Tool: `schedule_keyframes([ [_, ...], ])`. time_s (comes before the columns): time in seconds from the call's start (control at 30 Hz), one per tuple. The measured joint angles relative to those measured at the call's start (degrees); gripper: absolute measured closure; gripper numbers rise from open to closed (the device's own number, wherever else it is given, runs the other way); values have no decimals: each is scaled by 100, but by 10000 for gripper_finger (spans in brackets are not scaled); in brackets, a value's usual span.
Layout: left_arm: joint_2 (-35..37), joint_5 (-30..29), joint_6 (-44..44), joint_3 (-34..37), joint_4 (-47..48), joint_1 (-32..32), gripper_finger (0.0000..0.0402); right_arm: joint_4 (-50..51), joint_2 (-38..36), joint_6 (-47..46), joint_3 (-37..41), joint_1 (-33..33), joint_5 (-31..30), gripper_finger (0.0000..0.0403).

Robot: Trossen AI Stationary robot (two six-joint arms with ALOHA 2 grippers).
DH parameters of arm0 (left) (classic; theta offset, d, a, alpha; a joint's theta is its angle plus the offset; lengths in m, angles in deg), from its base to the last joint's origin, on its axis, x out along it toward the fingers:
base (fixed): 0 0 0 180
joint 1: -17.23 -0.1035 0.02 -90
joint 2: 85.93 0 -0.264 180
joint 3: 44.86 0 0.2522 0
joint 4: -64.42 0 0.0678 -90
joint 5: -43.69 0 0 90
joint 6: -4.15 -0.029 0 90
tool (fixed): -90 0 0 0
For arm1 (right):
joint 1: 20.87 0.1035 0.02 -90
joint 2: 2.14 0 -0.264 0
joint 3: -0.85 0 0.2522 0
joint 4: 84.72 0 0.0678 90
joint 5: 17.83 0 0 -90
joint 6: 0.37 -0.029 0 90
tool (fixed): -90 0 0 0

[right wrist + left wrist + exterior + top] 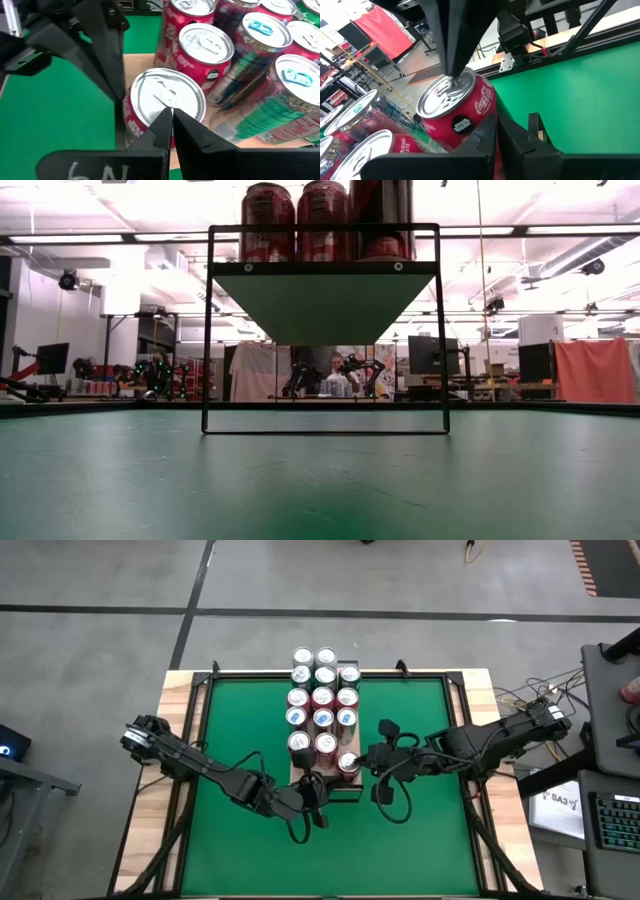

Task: Place canned beverage on shelf
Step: Put the red can on the shelf

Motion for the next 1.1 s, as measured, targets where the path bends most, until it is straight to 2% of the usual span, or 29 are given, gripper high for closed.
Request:
schedule_keyframes([
  [0.23, 0, -45, 12, 0, 2, -2, 402, -16, -52, -67, 4, 92, 126, 394],
  [0.33, 0, -268, 3, 0, 9, -1, 402, -37, -80, -41, 3, 92, 116, 394],
  [0.53, 18, -290, -29, 0, 18, 50, 402, 225, -103, 66, -303, 92, -180, 394],
  [0.6, 22, -176, -69, 0, 30, 72, 402, 432, -113, 58, -412, 92, -264, 394],
  [0.77, -1, 609, -123, 0, 8, 74, 402, 673, -112, -40, -411, 89, -909, 394],
  [1.1, -44, 296, -138, 5, -2, 18, 402, 679, 197, 96, -356, 94, -925, 394],
])
